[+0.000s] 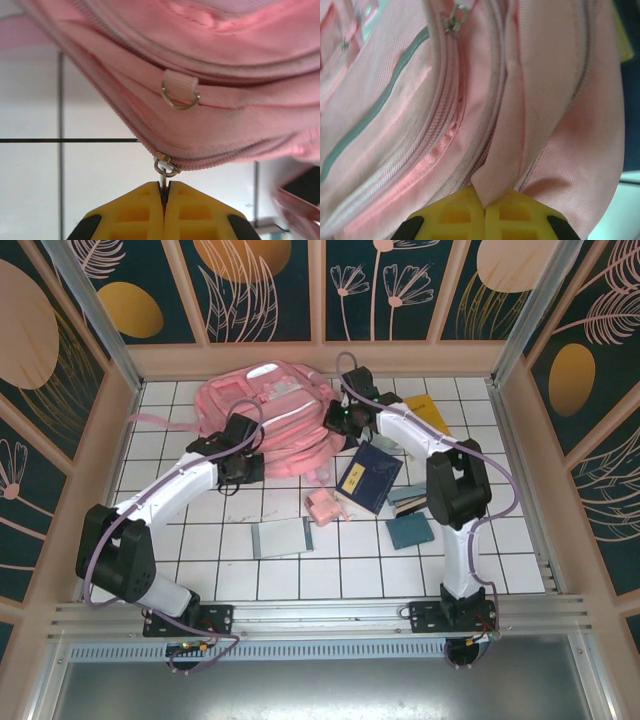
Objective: Pack the student bag
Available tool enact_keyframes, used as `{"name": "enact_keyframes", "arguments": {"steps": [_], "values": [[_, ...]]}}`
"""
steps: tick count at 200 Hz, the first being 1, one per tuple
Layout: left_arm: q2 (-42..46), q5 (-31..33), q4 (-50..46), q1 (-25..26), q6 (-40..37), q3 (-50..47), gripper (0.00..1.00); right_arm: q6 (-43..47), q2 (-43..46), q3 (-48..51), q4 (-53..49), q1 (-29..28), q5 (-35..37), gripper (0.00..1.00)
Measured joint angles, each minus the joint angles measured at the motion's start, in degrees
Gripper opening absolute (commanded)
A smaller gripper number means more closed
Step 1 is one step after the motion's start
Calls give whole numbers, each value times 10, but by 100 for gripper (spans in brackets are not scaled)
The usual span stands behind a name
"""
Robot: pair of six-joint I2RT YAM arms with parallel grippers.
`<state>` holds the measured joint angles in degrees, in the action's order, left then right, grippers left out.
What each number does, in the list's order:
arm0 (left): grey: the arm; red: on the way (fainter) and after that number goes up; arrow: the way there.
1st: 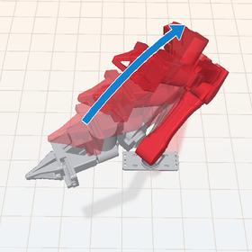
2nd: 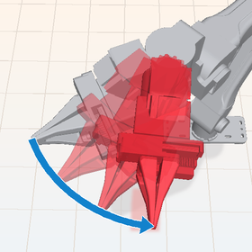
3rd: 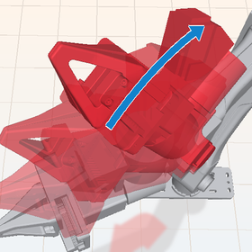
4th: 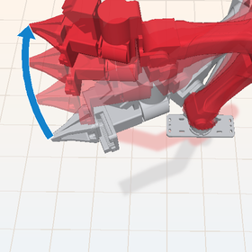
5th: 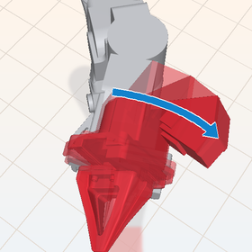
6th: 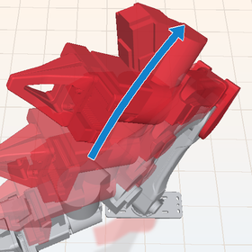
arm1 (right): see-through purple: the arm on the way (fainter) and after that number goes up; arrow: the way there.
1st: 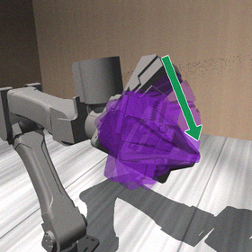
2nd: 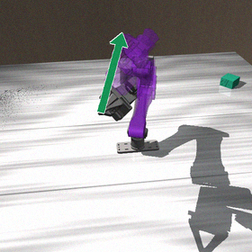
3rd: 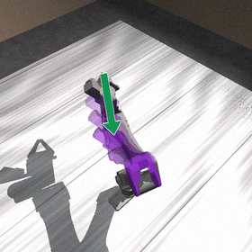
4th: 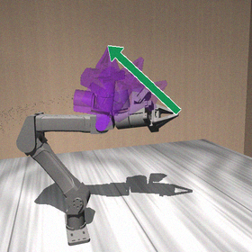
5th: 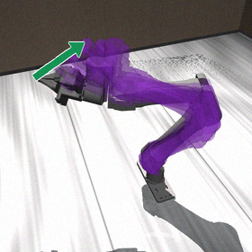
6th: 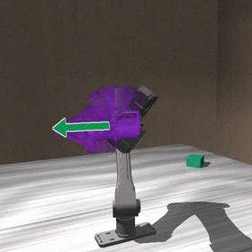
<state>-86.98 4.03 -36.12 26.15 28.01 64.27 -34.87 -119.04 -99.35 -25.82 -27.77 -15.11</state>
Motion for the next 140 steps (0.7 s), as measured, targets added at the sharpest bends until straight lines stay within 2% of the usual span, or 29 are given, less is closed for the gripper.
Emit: {"name": "enact_keyframes", "arguments": {"steps": [3,7,15,19,23,32,57,90,140], "values": [[0,-5,2,5,2,0,0,3,-4,-6,-2,3,1,3],[-1,-10,6,12,4,0,0,6,-10,-14,-5,6,2,11],[-1,-19,13,23,9,0,0,13,-21,-29,-12,12,5,30],[-2,-24,18,30,13,0,0,16,-25,-33,-13,14,5,43],[-3,-27,22,35,16,0,0,20,-28,-37,-14,16,11,50],[-9,-33,28,45,23,1,0,21,-29,-37,-16,19,22,59],[-36,-61,41,61,43,3,0,25,-19,-19,-1,28,42,65],[-89,-85,55,71,54,17,0,-6,52,90,19,18,47,70],[-106,-96,63,72,50,22,0,-85,118,191,71,-59,14,72]]}}
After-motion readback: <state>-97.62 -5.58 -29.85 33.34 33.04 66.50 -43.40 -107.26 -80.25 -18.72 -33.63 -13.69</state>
